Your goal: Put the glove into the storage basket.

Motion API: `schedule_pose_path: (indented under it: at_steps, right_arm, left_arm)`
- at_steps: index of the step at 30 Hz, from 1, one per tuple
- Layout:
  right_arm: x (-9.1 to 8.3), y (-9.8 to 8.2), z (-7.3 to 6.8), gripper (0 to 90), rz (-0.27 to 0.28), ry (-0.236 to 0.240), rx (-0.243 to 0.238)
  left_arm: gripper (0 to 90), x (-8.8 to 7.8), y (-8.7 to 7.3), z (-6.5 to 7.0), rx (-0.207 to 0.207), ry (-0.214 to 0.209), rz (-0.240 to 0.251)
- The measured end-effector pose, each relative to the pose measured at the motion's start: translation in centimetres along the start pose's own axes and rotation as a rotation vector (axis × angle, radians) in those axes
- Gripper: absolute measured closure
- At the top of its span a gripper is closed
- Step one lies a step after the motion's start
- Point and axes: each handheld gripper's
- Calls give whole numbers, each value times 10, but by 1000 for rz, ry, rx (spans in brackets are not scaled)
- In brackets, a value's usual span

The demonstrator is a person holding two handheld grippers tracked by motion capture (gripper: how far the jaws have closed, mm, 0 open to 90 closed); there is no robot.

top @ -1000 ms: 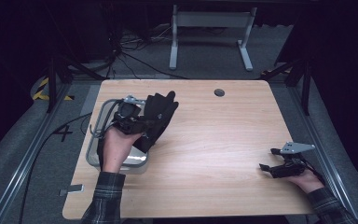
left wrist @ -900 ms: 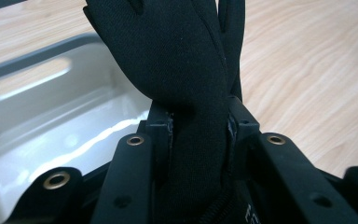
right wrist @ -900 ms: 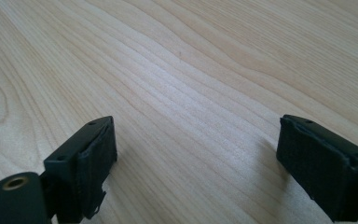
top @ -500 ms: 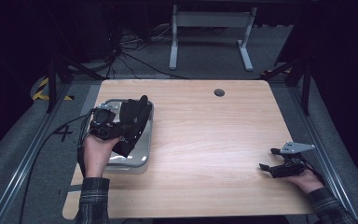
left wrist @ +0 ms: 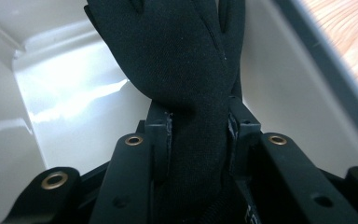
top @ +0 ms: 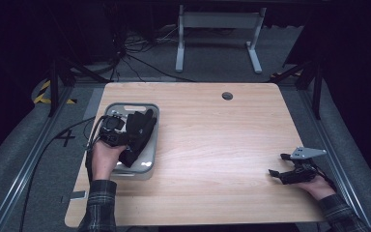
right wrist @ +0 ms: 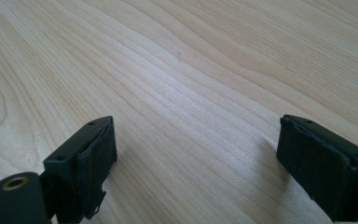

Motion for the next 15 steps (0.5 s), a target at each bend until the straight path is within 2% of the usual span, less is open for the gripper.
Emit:
schedule_pose_path:
  at_steps: [3, 7, 10, 12, 15]
  right_arm:
    - [0, 0, 0, 125, 0, 0, 0]
    - [0, 0, 0, 125, 0, 0, 0]
    - [0, 0, 0, 125, 0, 0, 0]
    - [0, 0, 0, 125, 0, 0, 0]
    - [0, 0, 0, 125, 0, 0, 0]
  left_arm:
    - [674, 10, 0, -4, -8, 12, -35]
    - [646, 14, 0, -6, -18, 11, -48]
    - [554, 15, 0, -8, -23, 41, -59]
    - [480, 14, -1, -10, -31, 42, -47]
    - [343, 9, -1, -11, -40, 77, -13]
Point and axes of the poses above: each handheld gripper's, and its own axes: x roughly forward along the jaws, y roughly out of its top, z roughly to its right, and after that the axes turned 11 degrees about -y, right-handed
